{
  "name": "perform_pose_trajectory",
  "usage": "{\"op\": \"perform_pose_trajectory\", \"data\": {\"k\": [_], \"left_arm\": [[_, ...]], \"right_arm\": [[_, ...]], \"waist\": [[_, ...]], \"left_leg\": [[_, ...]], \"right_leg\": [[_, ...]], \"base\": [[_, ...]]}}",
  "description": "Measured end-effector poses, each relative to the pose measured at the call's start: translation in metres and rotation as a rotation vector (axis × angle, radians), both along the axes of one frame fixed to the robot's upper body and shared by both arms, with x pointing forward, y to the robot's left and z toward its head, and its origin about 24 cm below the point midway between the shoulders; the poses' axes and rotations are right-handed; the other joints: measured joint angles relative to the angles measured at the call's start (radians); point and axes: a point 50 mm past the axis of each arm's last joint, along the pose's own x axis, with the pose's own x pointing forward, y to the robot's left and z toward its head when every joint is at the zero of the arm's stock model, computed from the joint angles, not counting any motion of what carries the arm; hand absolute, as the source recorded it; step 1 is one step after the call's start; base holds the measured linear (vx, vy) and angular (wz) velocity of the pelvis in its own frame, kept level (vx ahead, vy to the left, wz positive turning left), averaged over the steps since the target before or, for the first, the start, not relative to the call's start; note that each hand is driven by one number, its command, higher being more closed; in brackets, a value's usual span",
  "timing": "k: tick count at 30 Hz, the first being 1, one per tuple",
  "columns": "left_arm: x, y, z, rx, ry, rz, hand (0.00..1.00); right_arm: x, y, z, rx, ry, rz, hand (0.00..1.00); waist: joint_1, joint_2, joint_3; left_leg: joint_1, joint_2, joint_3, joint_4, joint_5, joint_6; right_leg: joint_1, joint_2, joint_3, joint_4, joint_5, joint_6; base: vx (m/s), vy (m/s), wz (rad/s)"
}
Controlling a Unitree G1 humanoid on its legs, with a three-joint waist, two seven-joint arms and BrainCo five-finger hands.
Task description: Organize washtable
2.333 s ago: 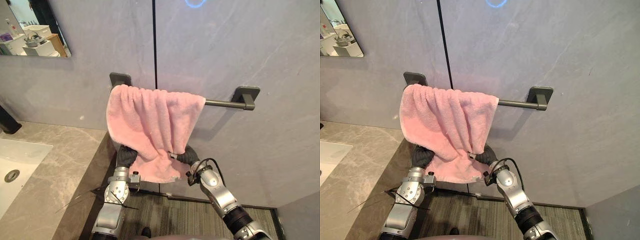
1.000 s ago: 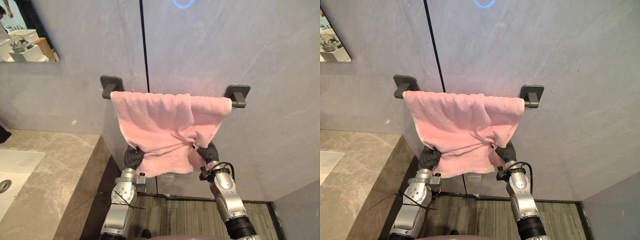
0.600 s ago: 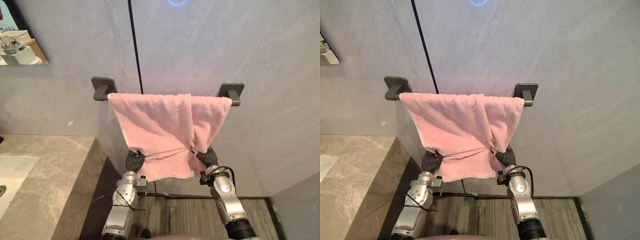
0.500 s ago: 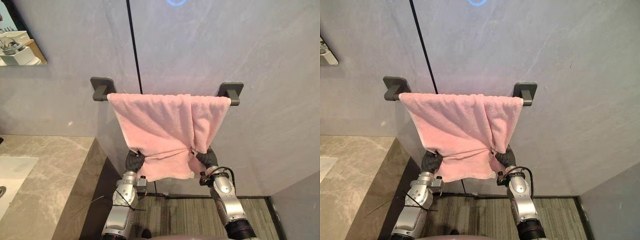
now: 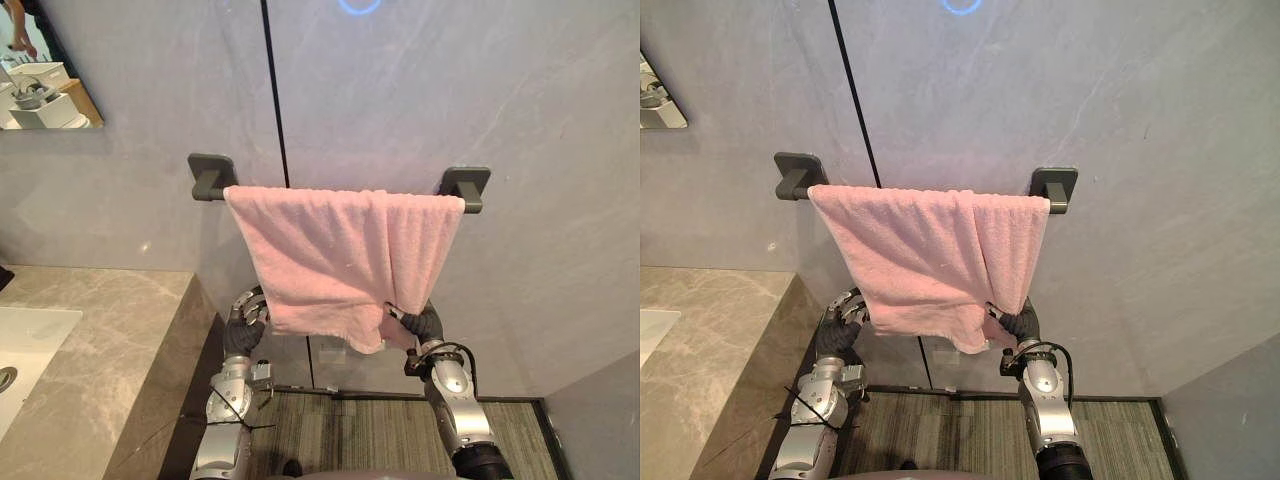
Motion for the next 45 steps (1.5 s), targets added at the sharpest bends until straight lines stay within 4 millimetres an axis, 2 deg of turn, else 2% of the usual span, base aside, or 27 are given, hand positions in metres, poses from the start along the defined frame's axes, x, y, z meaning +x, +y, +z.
{"op": "perform_pose_trajectory", "data": {"k": [4, 7, 12, 18, 20, 22, 26, 28, 29, 31, 34, 36, 38, 39, 41, 44, 45], "left_arm": [[-0.002, 0.0, -0.002, -0.009, 0.01, -0.001, 0.0], [-0.011, -0.001, -0.015, -0.024, 0.068, 0.0, 0.0], [-0.027, 0.0, -0.034, -0.095, 0.168, 0.028, 0.0], [-0.039, 0.01, -0.041, -0.128, 0.21, 0.09, 0.0], [-0.043, 0.017, -0.039, -0.139, 0.206, 0.137, 0.0], [-0.046, 0.024, -0.027, -0.132, 0.156, 0.172, 0.0], [-0.041, 0.038, 0.014, -0.098, -0.025, 0.227, 0.0], [-0.038, 0.045, 0.044, -0.066, -0.154, 0.262, 0.0], [-0.038, 0.046, 0.052, -0.047, -0.184, 0.266, 0.0], [-0.041, 0.051, 0.081, 0.018, -0.311, 0.295, 0.0], [-0.047, 0.059, 0.113, 0.085, -0.457, 0.345, 0.0], [-0.051, 0.062, 0.135, 0.114, -0.568, 0.37, 0.0], [-0.056, 0.06, 0.17, 0.157, -0.766, 0.355, 0.0], [-0.057, 0.058, 0.177, 0.161, -0.813, 0.346, 0.0], [-0.059, 0.048, 0.199, 0.153, -0.964, 0.294, 0.0], [-0.056, 0.029, 0.213, 0.089, -1.065, 0.161, 0.0], [-0.053, 0.019, 0.215, 0.02, -1.091, 0.061, 0.0]], "right_arm": [[-0.009, -0.001, -0.01, -0.015, 0.046, -0.003, 0.0], [-0.027, -0.004, -0.028, -0.03, 0.134, -0.023, 0.0], [-0.047, -0.009, -0.045, -0.041, 0.234, -0.063, 0.0], [-0.058, -0.021, -0.045, -0.052, 0.244, -0.13, 0.0], [-0.061, -0.032, -0.033, -0.072, 0.195, -0.187, 0.0], [-0.061, -0.044, -0.015, -0.097, 0.125, -0.255, 0.0], [-0.062, -0.065, 0.024, -0.16, -0.036, -0.379, 0.0], [-0.063, -0.074, 0.054, -0.19, -0.159, -0.438, 0.0], [-0.063, -0.076, 0.062, -0.196, -0.192, -0.453, 0.0], [-0.062, -0.079, 0.095, -0.235, -0.336, -0.492, 0.0], [-0.057, -0.078, 0.129, -0.244, -0.509, -0.503, 0.0], [-0.052, -0.073, 0.153, -0.24, -0.639, -0.482, 0.0], [-0.048, -0.061, 0.189, -0.232, -0.858, -0.382, 0.0], [-0.048, -0.056, 0.197, -0.228, -0.909, -0.344, 0.0], [-0.045, -0.029, 0.222, -0.177, -1.07, -0.166, 0.0], [-0.043, 0.001, 0.233, -0.093, -1.151, 0.052, 0.0], [-0.044, 0.017, 0.234, -0.034, -1.162, 0.177, 0.0]], "waist": [[-0.002, -0.004, 0.004], [-0.003, -0.005, 0.011], [-0.005, -0.001, 0.023], [-0.002, 0.004, 0.026], [0.001, 0.004, 0.025], [0.001, 0.002, 0.025], [0.011, 0.002, 0.024], [0.017, 0.003, 0.024], [0.018, 0.003, 0.024], [0.02, 0.002, 0.022], [0.019, 0.003, 0.014], [0.019, 0.006, 0.003], [0.02, 0.013, -0.009], [0.02, 0.016, -0.013], [0.021, 0.023, -0.026], [0.021, 0.026, -0.028], [0.021, 0.027, -0.028]], "left_leg": [[0.002, -0.001, 0.0, 0.0, 0.0, 0.0], [0.01, -0.001, -0.002, 0.0, -0.001, -0.001], [0.01, 0.002, 0.001, 0.0, -0.002, -0.002], [0.01, 0.002, 0.017, 0.0, -0.006, -0.005], [0.01, 0.002, 0.024, 0.0, -0.011, -0.004], [0.01, 0.002, 0.03, 0.005, -0.015, -0.004], [0.011, 0.002, 0.041, 0.007, -0.02, -0.003], [0.014, 0.003, 0.05, 0.007, -0.023, -0.003], [0.016, 0.002, 0.051, 0.007, -0.024, -0.003], [0.025, 0.001, 0.053, 0.006, -0.027, 0.0], [0.029, 0.001, 0.052, 0.007, -0.027, 0.0], [0.032, 0.0, 0.051, 0.007, -0.026, 0.0], [0.035, -0.001, 0.05, 0.007, -0.026, 0.0], [0.035, -0.001, 0.049, 0.007, -0.026, 0.0], [0.038, -0.007, 0.046, 0.007, -0.026, 0.001], [0.043, -0.008, 0.039, 0.007, -0.026, 0.001], [0.045, -0.009, 0.037, 0.007, -0.026, 0.001]], "right_leg": [[0.005, 0.0, -0.001, -0.001, 0.001, 0.0], [0.018, 0.0, -0.005, -0.009, 0.002, 0.0], [0.016, 0.002, 0.001, -0.008, 0.003, -0.001], [0.012, 0.001, 0.006, -0.008, 0.002, 0.001], [0.011, 0.0, 0.008, -0.008, 0.001, 0.002], [0.009, -0.002, 0.011, -0.007, 0.0, 0.003], [0.007, -0.004, 0.018, 0.001, -0.002, 0.006], [0.008, -0.005, 0.025, 0.001, -0.002, 0.006], [0.008, -0.005, 0.026, 0.001, -0.002, 0.006], [0.016, -0.006, 0.03, 0.002, -0.003, 0.008], [0.015, -0.006, 0.036, 0.003, -0.004, 0.008], [0.014, -0.006, 0.036, 0.003, -0.003, 0.008], [0.015, -0.006, 0.038, 0.003, -0.003, 0.008], [0.015, -0.006, 0.038, 0.003, -0.003, 0.008], [0.018, -0.006, 0.039, 0.004, -0.003, 0.008], [0.024, -0.006, 0.036, 0.003, -0.003, 0.008], [0.026, -0.006, 0.035, 0.004, -0.003, 0.008]], "base": [[0.0, 0.0, 0.0], [-0.01, -0.015, 0.02], [-0.04, -0.016, -0.02], [-0.02, -0.009, -0.03], [0.0, -0.007, -0.05], [0.02, -0.01, -0.07], [0.02, -0.009, -0.08], [-0.01, -0.01, -0.09], [-0.02, -0.008, -0.08], [-0.03, -0.01, -0.05], [-0.04, -0.011, -0.05], [-0.05, -0.011, -0.01], [-0.04, -0.011, -0.01], [-0.03, -0.012, -0.01], [-0.03, -0.006, 0.0], [-0.04, -0.01, 0.04], [-0.04, -0.014, 0.04]]}}
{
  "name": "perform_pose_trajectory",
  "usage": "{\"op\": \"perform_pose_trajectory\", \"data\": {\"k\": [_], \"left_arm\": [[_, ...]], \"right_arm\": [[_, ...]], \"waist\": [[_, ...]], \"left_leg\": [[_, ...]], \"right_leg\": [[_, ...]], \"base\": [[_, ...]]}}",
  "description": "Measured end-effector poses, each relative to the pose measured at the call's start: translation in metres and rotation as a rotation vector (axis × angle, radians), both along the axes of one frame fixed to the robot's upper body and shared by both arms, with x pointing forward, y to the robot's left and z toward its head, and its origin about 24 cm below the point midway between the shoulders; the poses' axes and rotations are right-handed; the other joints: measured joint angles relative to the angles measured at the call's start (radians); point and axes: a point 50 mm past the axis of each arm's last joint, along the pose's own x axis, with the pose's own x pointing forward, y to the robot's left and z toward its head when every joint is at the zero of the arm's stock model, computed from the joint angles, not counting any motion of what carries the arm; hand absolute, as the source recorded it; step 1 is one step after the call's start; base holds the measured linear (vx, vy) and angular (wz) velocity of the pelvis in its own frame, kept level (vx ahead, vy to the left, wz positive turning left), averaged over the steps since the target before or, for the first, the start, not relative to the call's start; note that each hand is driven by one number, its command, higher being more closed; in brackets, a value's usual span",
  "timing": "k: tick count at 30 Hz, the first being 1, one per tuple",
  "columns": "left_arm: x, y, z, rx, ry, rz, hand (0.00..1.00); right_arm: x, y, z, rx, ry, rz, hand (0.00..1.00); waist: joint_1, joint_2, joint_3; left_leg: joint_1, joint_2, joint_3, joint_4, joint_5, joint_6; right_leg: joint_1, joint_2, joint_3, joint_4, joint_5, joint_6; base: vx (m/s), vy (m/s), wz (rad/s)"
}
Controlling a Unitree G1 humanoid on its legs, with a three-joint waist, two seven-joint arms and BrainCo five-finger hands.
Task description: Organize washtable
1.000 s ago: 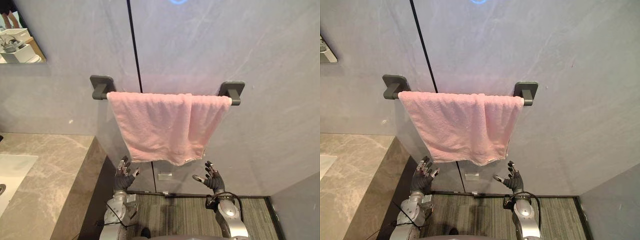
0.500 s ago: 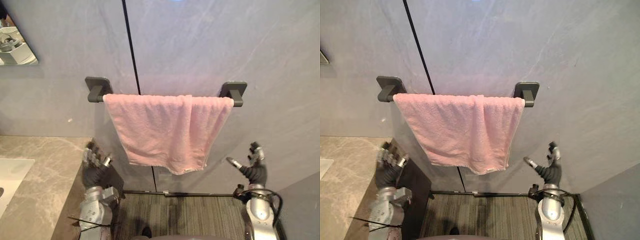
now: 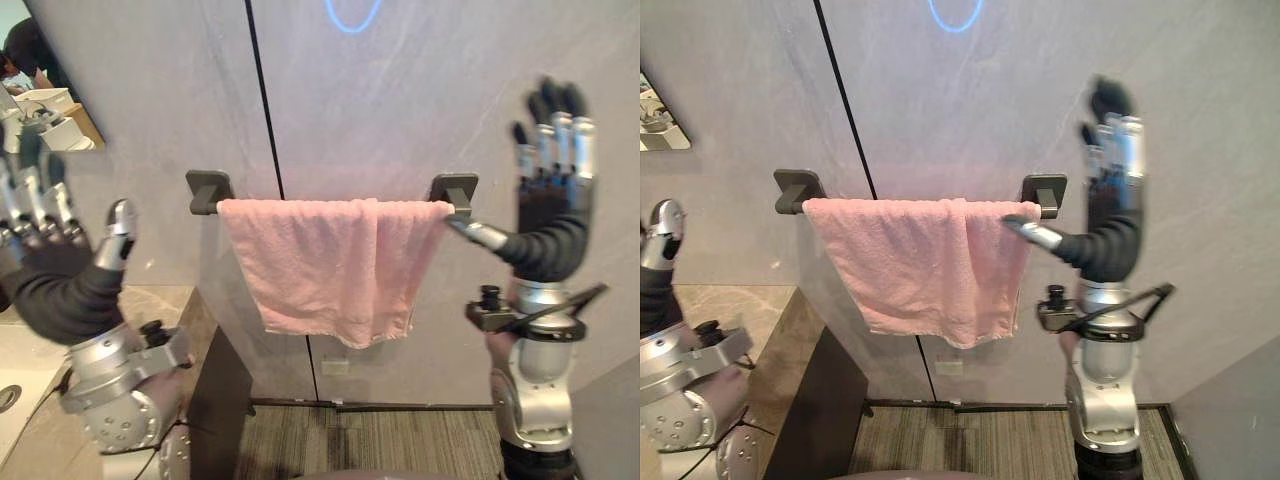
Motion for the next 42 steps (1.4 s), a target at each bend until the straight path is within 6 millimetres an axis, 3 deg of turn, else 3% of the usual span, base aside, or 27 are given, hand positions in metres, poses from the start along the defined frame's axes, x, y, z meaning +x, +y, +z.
{"op": "perform_pose_trajectory", "data": {"k": [3, 6, 11, 17, 25, 33, 42], "left_arm": [[0.01, -0.023, -0.002, -0.067, 0.001, -0.296, 0.0], [0.025, -0.045, -0.019, -0.094, 0.1, -0.519, 0.0], [0.043, -0.074, -0.057, -0.095, 0.317, -0.717, 0.0], [0.058, -0.082, -0.114, -0.074, 0.613, -0.722, 0.0], [0.063, -0.083, -0.17, 0.001, 0.878, -0.665, 0.0], [0.069, -0.082, -0.184, 0.112, 0.947, -0.575, 0.0], [0.082, -0.039, -0.185, 0.057, 0.96, -0.326, 0.0]], "right_arm": [[0.002, 0.033, -0.008, -0.064, 0.041, 0.259, 0.0], [0.007, 0.051, -0.025, -0.148, 0.133, 0.394, 0.0], [0.019, 0.06, -0.065, -0.262, 0.332, 0.481, 0.0], [0.028, 0.051, -0.121, -0.33, 0.6, 0.459, 0.0], [0.037, 0.046, -0.174, -0.418, 0.823, 0.36, 0.0], [0.044, 0.032, -0.197, -0.426, 0.926, 0.198, 0.0], [0.051, -0.024, -0.201, -0.257, 0.992, -0.101, 0.0]], "waist": [[0.0, -0.002, -0.002], [0.001, -0.007, -0.004], [0.0, -0.012, -0.002], [-0.002, -0.008, 0.003], [-0.003, -0.008, 0.01], [-0.002, -0.011, 0.017], [-0.007, -0.029, 0.028]], "left_leg": [[0.003, -0.004, -0.002, 0.0, 0.001, 0.001], [0.006, -0.008, -0.003, 0.0, 0.002, 0.003], [0.01, -0.008, -0.002, -0.001, 0.004, 0.006], [0.008, -0.007, -0.002, -0.007, 0.005, 0.007], [-0.015, -0.006, -0.005, -0.002, 0.007, 0.007], [-0.027, -0.004, -0.01, -0.001, 0.007, 0.007], [-0.037, -0.002, -0.007, -0.001, 0.006, 0.007]], "right_leg": [[0.002, 0.0, 0.0, 0.002, 0.0, 0.0], [0.005, -0.002, -0.002, 0.005, 0.0, 0.0], [0.005, -0.002, 0.0, 0.012, 0.0, 0.001], [0.001, -0.002, 0.001, 0.012, 0.0, 0.001], [-0.012, -0.002, -0.002, -0.001, 0.004, 0.002], [-0.013, -0.001, -0.008, -0.017, 0.005, 0.0], [-0.023, 0.0, -0.006, -0.019, 0.007, -0.002]], "base": [[-0.04, -0.011, 0.02], [-0.05, -0.007, 0.02], [-0.05, -0.008, -0.01], [-0.04, -0.012, 0.0], [0.0, -0.003, 0.01], [0.0, -0.01, 0.02], [0.0, 0.0, 0.0]]}}
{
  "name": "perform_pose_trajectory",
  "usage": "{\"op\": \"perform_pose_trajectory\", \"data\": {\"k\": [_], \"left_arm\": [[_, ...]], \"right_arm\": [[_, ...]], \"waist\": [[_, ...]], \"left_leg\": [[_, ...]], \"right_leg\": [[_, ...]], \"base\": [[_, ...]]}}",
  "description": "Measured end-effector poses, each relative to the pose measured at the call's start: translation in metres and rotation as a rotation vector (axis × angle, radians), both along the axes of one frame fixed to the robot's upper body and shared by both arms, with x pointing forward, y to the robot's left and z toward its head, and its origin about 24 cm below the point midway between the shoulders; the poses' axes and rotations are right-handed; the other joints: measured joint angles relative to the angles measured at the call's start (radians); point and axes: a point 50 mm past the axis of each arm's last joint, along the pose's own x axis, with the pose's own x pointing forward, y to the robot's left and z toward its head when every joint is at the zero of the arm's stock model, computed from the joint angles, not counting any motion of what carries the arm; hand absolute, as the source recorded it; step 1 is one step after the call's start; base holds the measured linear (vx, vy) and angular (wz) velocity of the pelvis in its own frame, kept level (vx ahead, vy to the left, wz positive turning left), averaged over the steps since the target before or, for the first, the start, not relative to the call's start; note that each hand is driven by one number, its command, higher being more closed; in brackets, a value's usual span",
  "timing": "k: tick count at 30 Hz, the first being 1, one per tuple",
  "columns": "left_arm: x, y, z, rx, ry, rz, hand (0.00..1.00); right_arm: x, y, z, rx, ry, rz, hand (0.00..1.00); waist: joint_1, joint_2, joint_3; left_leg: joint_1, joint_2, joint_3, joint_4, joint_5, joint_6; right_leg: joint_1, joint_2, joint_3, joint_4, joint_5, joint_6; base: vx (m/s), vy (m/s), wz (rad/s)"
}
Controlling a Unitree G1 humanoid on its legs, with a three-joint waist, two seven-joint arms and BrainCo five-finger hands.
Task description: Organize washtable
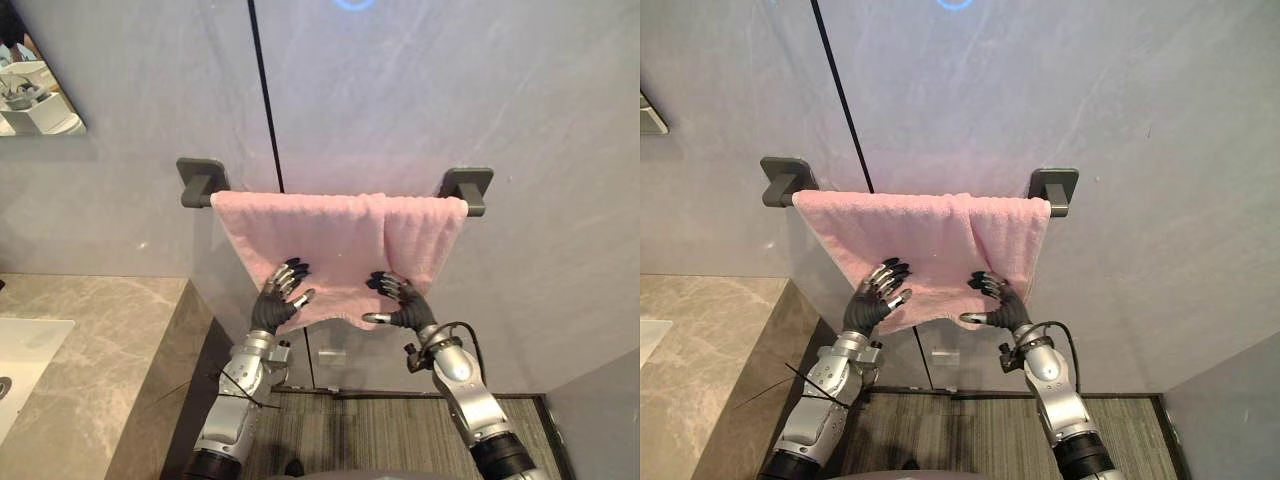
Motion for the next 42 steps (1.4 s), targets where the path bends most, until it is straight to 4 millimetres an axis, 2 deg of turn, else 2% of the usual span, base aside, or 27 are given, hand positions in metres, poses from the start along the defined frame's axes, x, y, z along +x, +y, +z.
{"op": "perform_pose_trajectory", "data": {"k": [3, 7, 10, 13, 16, 20, 25, 30, 32, 37, 42], "left_arm": [[-0.004, 0.017, -0.009, -0.004, 0.036, 0.083, 0.0], [-0.022, 0.037, -0.025, 0.001, 0.113, 0.181, 0.0], [-0.03, 0.043, -0.033, -0.008, 0.148, 0.22, 0.0], [-0.041, 0.049, -0.05, -0.008, 0.224, 0.246, 0.0], [-0.053, 0.05, -0.066, -0.015, 0.3, 0.251, 0.0], [-0.083, 0.045, -0.103, -0.008, 0.49, 0.241, 0.0], [-0.118, 0.039, -0.139, 0.026, 0.706, 0.228, 0.0], [-0.143, 0.033, -0.16, 0.035, 0.847, 0.2, 0.0], [-0.15, 0.032, -0.165, 0.05, 0.888, 0.191, 0.0], [-0.15, 0.031, -0.173, 0.082, 0.938, 0.187, 0.0], [-0.149, 0.031, -0.176, 0.105, 0.954, 0.19, 0.0]], "right_arm": [[-0.008, -0.025, -0.006, 0.02, 0.021, -0.144, 0.0], [-0.024, -0.049, -0.018, 0.028, 0.064, -0.283, 0.0], [-0.035, -0.06, -0.025, 0.034, 0.092, -0.348, 0.0], [-0.046, -0.063, -0.033, 0.042, 0.126, -0.393, 0.0], [-0.052, -0.062, -0.041, 0.039, 0.165, -0.402, 0.0], [-0.069, -0.054, -0.07, 0.035, 0.301, -0.401, 0.0], [-0.093, -0.047, -0.101, 0.026, 0.465, -0.392, 0.0], [-0.117, -0.04, -0.13, 0.011, 0.64, -0.379, 0.0], [-0.127, -0.035, -0.14, 0.006, 0.708, -0.363, 0.0], [-0.145, -0.03, -0.155, 0.002, 0.821, -0.348, 0.0], [-0.144, -0.028, -0.158, -0.012, 0.834, -0.333, 0.0]], "waist": [[-0.002, 0.0, 0.0], [-0.019, -0.001, 0.0], [-0.02, -0.001, 0.001], [-0.022, 0.003, 0.002], [-0.023, 0.005, 0.004], [-0.021, 0.008, 0.006], [-0.018, 0.01, 0.007], [-0.016, 0.011, 0.009], [-0.017, 0.013, 0.01], [-0.018, 0.021, 0.02], [-0.017, 0.019, 0.02]], "left_leg": [[0.001, 0.001, 0.002, 0.0, 0.0, 0.0], [0.003, 0.006, 0.006, 0.0, -0.001, 0.0], [0.003, 0.009, 0.006, -0.001, -0.001, -0.001], [0.003, 0.01, 0.005, -0.004, -0.001, -0.001], [0.003, 0.009, 0.005, -0.006, -0.001, -0.001], [0.003, 0.008, 0.007, -0.006, -0.002, -0.002], [0.005, 0.01, 0.014, -0.007, -0.002, -0.003], [0.027, 0.011, 0.021, -0.007, -0.005, -0.006], [0.028, 0.012, 0.021, -0.007, -0.005, -0.007], [0.032, 0.011, 0.022, -0.007, -0.005, -0.006], [0.034, 0.01, 0.021, -0.007, -0.005, -0.006]], "right_leg": [[0.001, 0.0, 0.001, 0.0, 0.0, 0.0], [0.001, -0.001, 0.004, 0.0, 0.001, 0.0], [-0.001, 0.002, 0.005, 0.0, 0.003, -0.001], [-0.001, 0.004, 0.004, 0.0, 0.003, -0.001], [-0.001, 0.003, 0.004, 0.0, 0.003, -0.001], [-0.001, 0.002, 0.005, -0.001, 0.003, -0.001], [-0.001, 0.002, 0.007, 0.001, 0.003, 0.0], [0.018, 0.002, 0.014, 0.002, 0.001, 0.001], [0.017, 0.003, 0.015, 0.003, 0.001, 0.001], [0.012, 0.001, 0.024, 0.017, -0.002, 0.004], [0.012, 0.001, 0.024, 0.017, -0.008, 0.009]], "base": [[-0.02, -0.014, 0.0], [-0.03, -0.014, -0.02], [-0.04, -0.021, -0.03], [-0.02, -0.012, 0.0], [0.0, 0.0, 0.0], [0.0, 0.0, 0.0], [0.0, 0.0, 0.0], [-0.02, -0.008, -0.04], [-0.05, -0.016, -0.02], [-0.05, -0.008, -0.04], [-0.02, -0.004, 0.0]]}}
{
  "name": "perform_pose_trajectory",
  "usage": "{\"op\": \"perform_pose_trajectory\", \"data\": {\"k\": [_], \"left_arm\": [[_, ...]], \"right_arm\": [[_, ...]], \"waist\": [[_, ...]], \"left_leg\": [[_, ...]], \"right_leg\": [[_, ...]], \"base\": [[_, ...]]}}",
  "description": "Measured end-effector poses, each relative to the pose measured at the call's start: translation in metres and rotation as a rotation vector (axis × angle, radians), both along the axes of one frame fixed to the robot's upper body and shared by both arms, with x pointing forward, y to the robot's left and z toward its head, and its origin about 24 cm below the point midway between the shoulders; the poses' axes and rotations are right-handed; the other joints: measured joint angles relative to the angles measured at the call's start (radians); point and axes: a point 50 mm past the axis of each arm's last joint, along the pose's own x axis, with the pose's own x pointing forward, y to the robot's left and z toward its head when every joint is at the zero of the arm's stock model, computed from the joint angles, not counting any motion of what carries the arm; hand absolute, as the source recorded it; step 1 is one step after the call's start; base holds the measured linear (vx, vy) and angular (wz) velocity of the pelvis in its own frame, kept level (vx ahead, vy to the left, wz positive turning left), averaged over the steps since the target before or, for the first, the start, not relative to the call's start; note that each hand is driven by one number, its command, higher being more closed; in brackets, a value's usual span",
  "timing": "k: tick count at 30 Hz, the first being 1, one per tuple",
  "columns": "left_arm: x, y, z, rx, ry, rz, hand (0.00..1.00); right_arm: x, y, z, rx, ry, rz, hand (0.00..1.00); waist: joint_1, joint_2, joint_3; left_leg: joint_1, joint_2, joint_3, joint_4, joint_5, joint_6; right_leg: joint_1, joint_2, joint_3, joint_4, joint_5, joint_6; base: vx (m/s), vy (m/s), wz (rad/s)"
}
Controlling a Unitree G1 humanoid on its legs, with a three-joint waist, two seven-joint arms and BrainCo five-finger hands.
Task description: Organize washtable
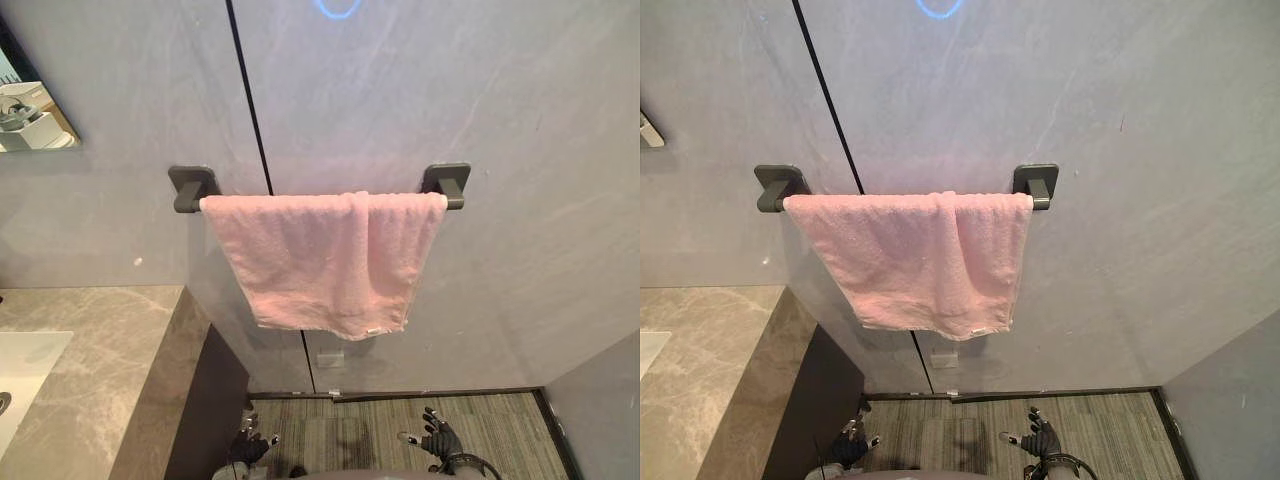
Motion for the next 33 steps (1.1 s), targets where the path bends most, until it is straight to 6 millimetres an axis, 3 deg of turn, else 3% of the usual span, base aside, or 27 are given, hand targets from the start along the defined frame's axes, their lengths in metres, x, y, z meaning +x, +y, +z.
{"op": "perform_pose_trajectory", "data": {"k": [14, 19, 21, 23, 25, 27, 29, 30, 31, 32, 33], "left_arm": [[0.004, 0.002, -0.003, 0.028, 0.026, -0.021, 0.0], [0.015, 0.009, -0.001, 0.054, 0.007, -0.033, 0.0], [0.021, 0.007, -0.001, 0.055, 0.009, -0.058, 0.0], [0.022, 0.009, 0.0, 0.069, 0.011, -0.073, 0.0], [0.024, 0.011, 0.0, 0.082, 0.008, -0.073, 0.0], [0.028, 0.012, 0.001, 0.089, -0.001, -0.06, 0.0], [0.036, 0.009, 0.004, 0.085, -0.022, -0.064, 0.0], [0.039, 0.006, 0.005, 0.077, -0.033, -0.066, 0.0], [0.041, 0.004, 0.006, 0.075, -0.045, -0.067, 0.0], [0.042, 0.003, 0.006, 0.074, -0.048, -0.07, 0.0], [0.042, 0.003, 0.006, 0.075, -0.05, -0.073, 0.0]], "right_arm": [[0.011, 0.009, -0.001, -0.012, 0.007, 0.1, 0.0], [0.022, 0.01, 0.002, -0.021, -0.012, 0.132, 0.0], [0.023, 0.01, 0.002, -0.025, -0.012, 0.139, 0.0], [0.025, 0.007, 0.004, -0.032, -0.021, 0.14, 0.0], [0.03, 0.008, 0.007, -0.033, -0.039, 0.15, 0.0], [0.042, 0.012, 0.011, -0.029, -0.071, 0.17, 0.0], [0.059, 0.015, 0.02, -0.034, -0.132, 0.188, 0.0], [0.068, 0.016, 0.026, -0.037, -0.168, 0.193, 0.0], [0.072, 0.016, 0.027, -0.038, -0.177, 0.192, 0.0], [0.076, 0.016, 0.028, -0.039, -0.181, 0.193, 0.0], [0.076, 0.017, 0.028, -0.036, -0.181, 0.186, 0.0]], "waist": [[0.005, -0.011, 0.01], [0.018, -0.024, 0.037], [0.016, -0.018, 0.047], [-0.004, -0.033, 0.046], [0.008, -0.045, 0.05], [0.037, -0.048, 0.05], [0.037, -0.038, 0.065], [0.026, -0.017, 0.084], [0.027, -0.004, 0.104], [0.029, -0.001, 0.107], [0.026, -0.005, 0.111]], "left_leg": [[-0.011, -0.006, 0.025, 0.0, -0.009, -0.005], [-0.06, -0.029, 0.016, 0.005, -0.009, -0.004], [-0.079, -0.035, -0.027, 0.001, -0.007, 0.004], [-0.093, -0.07, -0.134, 0.007, 0.008, 0.004], [-0.104, -0.093, -0.177, 0.008, 0.03, -0.001], [-0.161, -0.097, -0.206, 0.03, 0.045, -0.011], [-0.245, -0.097, -0.259, 0.096, 0.043, -0.02], [-0.287, -0.088, -0.309, 0.131, 0.051, -0.034], [-0.3, -0.074, -0.32, 0.138, 0.078, -0.065], [-0.304, -0.067, -0.314, 0.118, 0.114, -0.069], [-0.301, -0.046, -0.249, 0.045, 0.192, -0.079]], "right_leg": [[-0.036, 0.0, 0.029, 0.027, -0.007, -0.003], [-0.183, -0.036, 0.056, 0.273, -0.111, 0.011], [-0.235, -0.033, 0.137, 0.384, -0.12, 0.017], [-0.263, -0.031, 0.262, 0.499, -0.167, 0.016], [-0.259, -0.032, 0.317, 0.511, -0.214, 0.013], [-0.257, -0.03, 0.307, 0.474, -0.25, 0.002], [-0.263, -0.019, 0.272, 0.434, -0.267, -0.013], [-0.257, 0.001, 0.209, 0.418, -0.257, -0.03], [-0.237, 0.023, 0.164, 0.413, -0.248, -0.044], [-0.236, 0.033, 0.148, 0.402, -0.236, -0.051], [-0.237, 0.033, 0.104, 0.351, -0.199, -0.078]], "base": [[-0.02, -0.002, -0.05], [-0.01, -0.011, 0.02], [0.01, -0.023, 0.66], [0.09, -0.039, 1.36], [0.06, -0.158, 1.01], [-0.02, -0.211, 0.75], [-0.11, -0.249, 0.99], [-0.16, -0.252, 1.26], [-0.14, -0.194, 1.36], [-0.16, -0.13, 1.2], [-0.19, -0.112, 1.12]]}}
